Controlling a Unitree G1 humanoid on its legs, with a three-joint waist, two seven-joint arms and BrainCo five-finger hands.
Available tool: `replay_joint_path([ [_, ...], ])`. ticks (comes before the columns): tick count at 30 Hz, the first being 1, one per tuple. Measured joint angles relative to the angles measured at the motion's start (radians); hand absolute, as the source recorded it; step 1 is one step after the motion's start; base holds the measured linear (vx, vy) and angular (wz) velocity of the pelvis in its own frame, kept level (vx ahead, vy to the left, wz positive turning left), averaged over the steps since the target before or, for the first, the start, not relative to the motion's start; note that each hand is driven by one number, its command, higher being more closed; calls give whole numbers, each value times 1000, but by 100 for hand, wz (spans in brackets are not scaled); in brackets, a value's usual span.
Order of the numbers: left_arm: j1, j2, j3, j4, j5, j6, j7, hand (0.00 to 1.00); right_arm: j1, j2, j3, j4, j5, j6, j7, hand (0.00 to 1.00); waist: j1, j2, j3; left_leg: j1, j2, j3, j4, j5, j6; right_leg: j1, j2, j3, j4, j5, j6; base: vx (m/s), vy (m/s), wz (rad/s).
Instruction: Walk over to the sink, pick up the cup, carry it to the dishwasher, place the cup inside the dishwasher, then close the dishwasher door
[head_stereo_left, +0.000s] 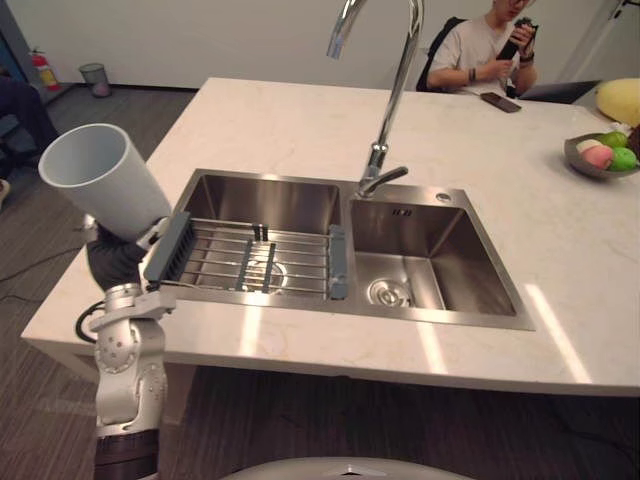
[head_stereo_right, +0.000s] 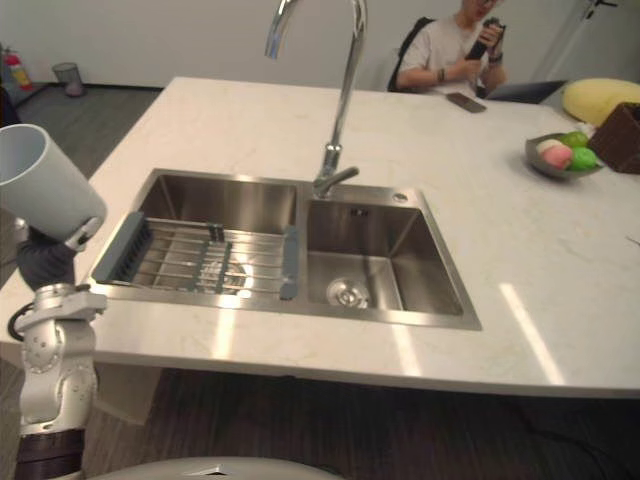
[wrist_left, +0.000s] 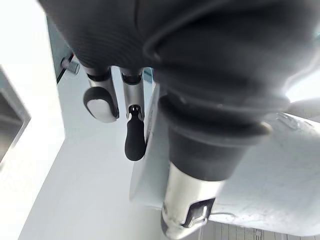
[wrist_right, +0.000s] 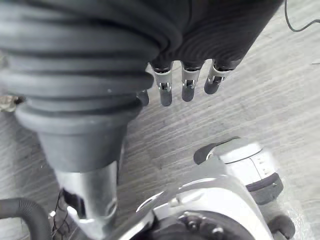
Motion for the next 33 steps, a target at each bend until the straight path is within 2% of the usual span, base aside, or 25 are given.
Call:
replay_joint_path([
  [2, -5, -12, -1, 21, -16, -9, -17, 100, 22, 1, -1, 0, 59, -17, 37, 0, -14, 6, -1, 0, -6, -22, 0, 1, 1, 11, -3, -22, 0, -6, 5, 29, -14, 23],
  [6, -2, -11, 7, 58, -48, -42, -16, 100, 23, 1, -17, 1, 132, -67, 93, 0, 4, 11, -1, 2, -20, -72, 0, 9, 9, 43, -12, -76, 7, -19, 7, -1, -16, 44],
  [9, 23, -26, 9, 55, -56, -51, -15, 100, -12, -5, -40, 20, 150, -97, 136, 0, 35, 20, -1, -21, -33, -145, 0, 26, 13, 65, -18, -137, 27, -40, 11, -57, -38, 78],
  [10, 44, -47, 6, 42, -55, -51, -11, 100, -35, -9, -39, 45, 146, -97, 146, 0, 51, 35, 9, -42, -40, -192, 3, 38, 15, 59, -24, -180, 68, -68, 12, -71, -36, 129],
  [12, 95, -70, 6, -17, -55, -50, -3, 100, -62, -3, -28, 46, 124, -82, 156, 0, 96, 24, 42, -114, -64, -261, 106, 35, 9, 42, -48, -259, 157, -117, 5, -91, -20, 145],
  [13, 139, -73, 8, -55, -56, -50, -2, 100, -82, -10, -30, 58, 109, -78, 164, 0, 127, 37, 79, -177, -84, -281, 191, 35, -5, 36, -61, -314, 200, -141, 2, -122, 2, 127],
  [14, 157, -75, 12, -69, -56, -50, -3, 100, -102, -22, -30, 78, 108, -78, 165, 0, 140, 39, 93, -197, -90, -276, 220, 43, -21, 39, -61, -345, 214, -148, -1, -182, -1, 178],
  [15, 178, -80, 28, -75, -62, -49, -10, 100, -140, -53, -34, 113, 109, -77, 165, 0, 164, 71, 126, -252, -100, -235, 247, 88, -67, 34, -61, -405, 238, -164, -22, -273, 22, 176],
  [16, 182, -83, 44, -74, -66, -47, -13, 100, -164, -69, -49, 136, 109, -73, 164, 0, 176, 54, 145, -263, -106, -168, 211, 136, -102, 29, -82, -446, 235, -170, -37, -296, 51, 196],
  [17, 192, -90, 63, -78, -71, -45, -14, 100, -180, -78, -82, 160, 109, -68, 163, 0, 190, 70, 150, -291, -78, -9, 312, 66, 13, 26, -99, -522, 247, -164, -39, -325, 70, 193],
  [18, 196, -88, 85, -88, -86, -45, -21, 100, -189, -99, -101, 157, 110, -55, 159, 0, 203, 77, 151, -303, -5, 207, 606, -110, 173, 30, -129, -603, 271, -168, -44, -213, 48, 158],
  [19, 196, -88, 87, -92, -86, -46, -24, 100, -191, -106, -102, 156, 110, -47, 159, 0, 204, 77, 150, -290, 21, 253, 683, -151, 174, 32, -141, -620, 277, -167, -43, -228, 38, 162],
  [20, 198, -89, 81, -106, -86, -46, -36, 100, -187, -113, -101, 155, 110, -38, 161, 0, 199, 75, 148, -250, 74, 301, 785, -200, 145, 41, -168, -680, 283, -160, -35, -178, 56, 152],
  [21, 199, -90, 65, -123, -86, -46, -58, 100, -186, -115, -104, 154, 110, -38, 165, 0, 179, 78, 146, -203, 128, 314, 810, -222, 113, 49, -185, -745, 282, -153, -26, -158, 81, 164],
  [22, 199, -91, 53, -131, -86, -46, -71, 100, -185, -115, -107, 153, 110, -37, 166, 0, 171, 84, 141, -182, 161, 324, 800, -224, 107, 52, -193, -780, 282, -147, -20, -86, 170, 179],
  [23, 197, -97, 26, -139, -86, -46, -90, 100, -176, -115, -108, 145, 109, -36, 167, 0, 153, 107, 124, -140, 243, 370, 735, -185, 117, 53, -202, -851, 297, -141, -14, -25, 134, 155],
  [24, 190, -103, 12, -137, -86, -46, -104, 100, -165, -116, -109, 136, 109, -35, 168, 0, 144, 119, 116, -125, 280, 405, 684, -150, 113, 53, -215, -886, 327, -140, -8, 33, 194, 211],
  [25, 167, -122, -14, -115, -94, -43, -127, 100, -144, -113, -113, 119, 106, -25, 169, 0, 127, 129, 110, -125, 247, 484, 632, -149, 131, 63, -266, -929, 391, -128, -20, 47, 306, 241],
  [26, 154, -141, -40, -98, -105, -41, -147, 100, -116, -117, -134, 108, 109, -38, 160, 0, 104, 121, 104, -94, 195, 538, 554, -142, 146, 76, -363, -986, 536, -101, -74, 47, 306, 241],
  [27, 151, -153, -46, -95, -107, -40, -155, 100, -109, -131, -149, 105, 109, -37, 161, 0, 94, 131, 101, -77, 171, 538, 498, -141, 148, 65, -383, -1015, 596, -133, -52, -27, 382, 209],
  [28, 123, -159, -40, -95, -126, -42, -166, 100, -125, -137, -150, 109, 109, -22, 163, 0, 93, 159, 111, -52, 162, 523, 356, -121, 117, 27, -305, -1023, 511, -196, 37, -124, 207, 159],
  [29, 84, -123, -38, -96, -137, -40, -174, 100, -136, -111, -144, 105, 109, -3, 163, 0, 98, 128, 107, -24, 123, 521, 216, -61, 37, -3, -221, -1066, 317, -148, -2, -174, 196, 154],
  [30, 67, -101, -45, -96, -142, -37, -186, 100, -134, -94, -139, 104, 109, 7, 163, 0, 93, 107, 112, -13, 93, 514, 169, -53, 13, -10, -204, -1094, 239, -83, -44, -192, 18, 198],
  [31, 52, -82, -83, -64, -144, -28, -207, 100, -121, -81, -116, 98, 108, 27, 159, 0, 63, 89, 113, 4, 65, 456, 113, -73, -18, 27, -209, -1139, 220, 37, -87, -128, 1, 184],
  [33, 93, -90, -158, -60, -144, -12, -218, 100, -109, -100, -101, 81, 111, 49, 154, 0, 78, 111, 101, 6, 36, 420, 56, -56, -11, 48, -236, -1173, 254, 43, -90, -69, 86, 123],
])
